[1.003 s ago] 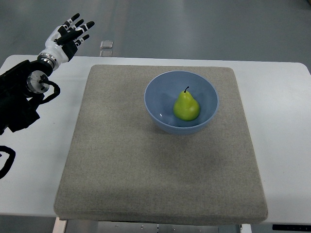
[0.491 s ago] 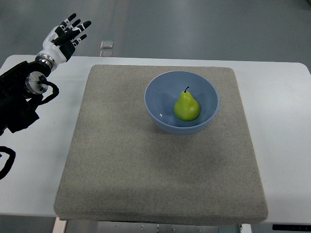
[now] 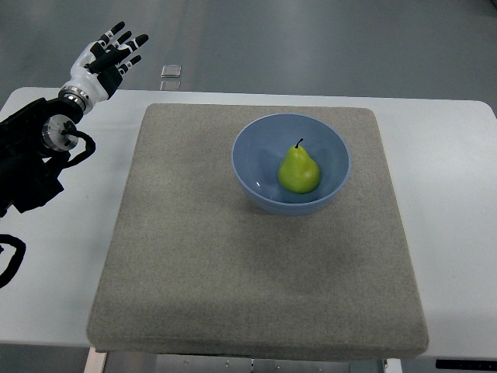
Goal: Place pear in bowl with left hand
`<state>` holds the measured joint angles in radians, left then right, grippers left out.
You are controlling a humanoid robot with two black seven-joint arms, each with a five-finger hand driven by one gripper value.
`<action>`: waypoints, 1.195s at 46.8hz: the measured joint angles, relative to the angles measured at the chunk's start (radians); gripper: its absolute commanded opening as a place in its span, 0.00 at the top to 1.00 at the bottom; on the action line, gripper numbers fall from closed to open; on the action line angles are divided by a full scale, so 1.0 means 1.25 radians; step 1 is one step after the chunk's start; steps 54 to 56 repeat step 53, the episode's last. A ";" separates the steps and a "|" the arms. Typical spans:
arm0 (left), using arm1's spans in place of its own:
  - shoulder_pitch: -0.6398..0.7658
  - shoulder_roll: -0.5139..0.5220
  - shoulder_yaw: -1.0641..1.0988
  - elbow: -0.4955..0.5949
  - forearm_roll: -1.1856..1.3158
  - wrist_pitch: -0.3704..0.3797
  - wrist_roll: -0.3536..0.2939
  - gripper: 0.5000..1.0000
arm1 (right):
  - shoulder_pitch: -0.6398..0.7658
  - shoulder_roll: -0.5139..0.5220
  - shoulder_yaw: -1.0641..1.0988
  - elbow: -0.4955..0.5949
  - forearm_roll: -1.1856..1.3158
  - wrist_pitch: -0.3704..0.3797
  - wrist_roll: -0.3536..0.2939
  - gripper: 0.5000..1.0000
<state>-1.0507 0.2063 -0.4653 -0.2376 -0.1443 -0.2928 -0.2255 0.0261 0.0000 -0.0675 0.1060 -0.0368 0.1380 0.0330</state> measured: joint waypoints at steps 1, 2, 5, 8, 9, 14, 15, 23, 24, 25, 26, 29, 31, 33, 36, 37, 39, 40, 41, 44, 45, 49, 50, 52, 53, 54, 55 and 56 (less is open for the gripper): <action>0.000 -0.002 0.000 0.000 0.000 0.000 0.000 0.02 | 0.000 0.000 0.000 0.000 0.000 0.000 0.000 0.15; 0.000 -0.005 0.000 0.000 0.000 0.000 0.000 0.02 | 0.000 0.000 0.000 0.000 0.000 0.000 0.000 0.15; 0.000 -0.007 0.000 0.000 0.000 0.000 0.000 0.02 | 0.000 0.000 0.000 0.000 0.000 0.000 0.000 0.15; 0.000 -0.008 0.000 -0.003 0.000 0.000 -0.003 0.02 | 0.000 0.000 0.000 0.000 0.000 0.000 0.000 0.15; 0.000 -0.008 0.000 -0.004 0.000 -0.001 -0.004 0.02 | 0.000 0.000 0.000 0.000 0.000 0.000 0.000 0.15; 0.000 -0.014 0.000 -0.004 -0.001 -0.015 -0.012 0.02 | 0.000 0.000 0.000 0.000 0.000 0.000 0.000 0.15; 0.000 -0.017 0.000 -0.004 -0.001 -0.019 -0.013 0.02 | 0.000 0.000 0.001 0.000 0.000 0.000 0.000 0.15; 0.000 -0.026 0.000 -0.002 0.000 -0.026 -0.013 0.02 | 0.003 0.000 0.001 0.003 0.004 0.000 -0.001 0.15; 0.000 -0.028 0.000 -0.002 0.000 -0.026 -0.013 0.02 | 0.004 0.000 0.001 0.003 0.005 0.000 -0.001 0.15; 0.000 -0.029 0.000 -0.002 0.000 -0.026 -0.013 0.02 | 0.005 0.000 0.001 0.004 0.005 0.000 -0.001 0.15; 0.000 -0.030 0.000 -0.002 0.000 -0.026 -0.013 0.02 | 0.005 0.000 0.001 0.005 0.005 0.000 0.000 0.15; 0.000 -0.032 0.000 -0.002 0.000 -0.026 -0.013 0.02 | 0.005 0.000 0.001 0.006 0.005 0.001 -0.001 0.15; 0.000 -0.036 0.001 0.001 0.000 -0.026 -0.013 0.02 | 0.005 0.000 0.001 0.006 0.005 0.001 0.000 0.15; 0.001 -0.038 0.001 0.002 0.000 -0.026 -0.013 0.02 | 0.005 0.000 0.001 0.006 0.005 0.001 0.000 0.15; 0.007 -0.043 0.003 0.003 0.000 -0.026 -0.013 0.02 | 0.005 0.000 0.001 0.006 0.004 0.001 -0.003 0.15; 0.011 -0.045 0.004 0.003 0.000 -0.026 -0.013 0.02 | 0.005 0.000 0.001 0.006 0.004 0.000 -0.004 0.15; 0.016 -0.048 0.004 0.003 0.000 -0.026 -0.013 0.02 | 0.005 0.000 0.001 0.006 0.004 0.000 -0.005 0.15; 0.017 -0.049 0.004 0.003 0.000 -0.026 -0.013 0.02 | 0.005 0.000 0.001 0.006 0.004 0.000 -0.005 0.15; 0.018 -0.049 0.004 0.003 0.000 -0.025 -0.013 0.02 | 0.005 0.000 0.001 0.006 0.004 0.000 -0.005 0.15; 0.019 -0.050 0.004 0.003 0.001 -0.022 -0.013 0.02 | 0.004 0.000 0.001 0.007 0.003 0.000 -0.006 0.15; 0.019 -0.051 0.004 0.003 0.001 -0.022 -0.013 0.02 | 0.004 0.000 0.001 0.007 0.003 0.000 -0.006 0.15; 0.023 -0.053 0.004 0.003 0.001 -0.021 -0.013 0.02 | 0.004 0.000 0.001 0.009 0.003 0.000 -0.006 0.15; 0.023 -0.053 0.005 0.003 0.001 -0.021 -0.013 0.02 | 0.004 0.000 0.001 0.009 0.002 0.001 -0.006 0.15; 0.023 -0.053 0.005 0.003 0.001 -0.021 -0.013 0.02 | 0.004 0.000 0.001 0.010 0.002 0.001 -0.006 0.15; 0.023 -0.053 0.005 0.003 0.001 -0.021 -0.013 0.02 | 0.004 0.000 0.001 0.010 0.002 0.001 -0.006 0.15; 0.023 -0.053 0.005 0.003 0.001 -0.021 -0.013 0.02 | 0.004 0.000 0.001 0.010 0.002 0.001 -0.006 0.15; 0.023 -0.053 0.005 0.003 0.001 -0.021 -0.013 0.02 | 0.004 0.000 0.001 0.010 0.002 0.001 -0.006 0.15; 0.023 -0.053 0.005 0.003 0.001 -0.021 -0.013 0.02 | 0.004 0.000 0.001 0.010 0.002 0.001 -0.006 0.15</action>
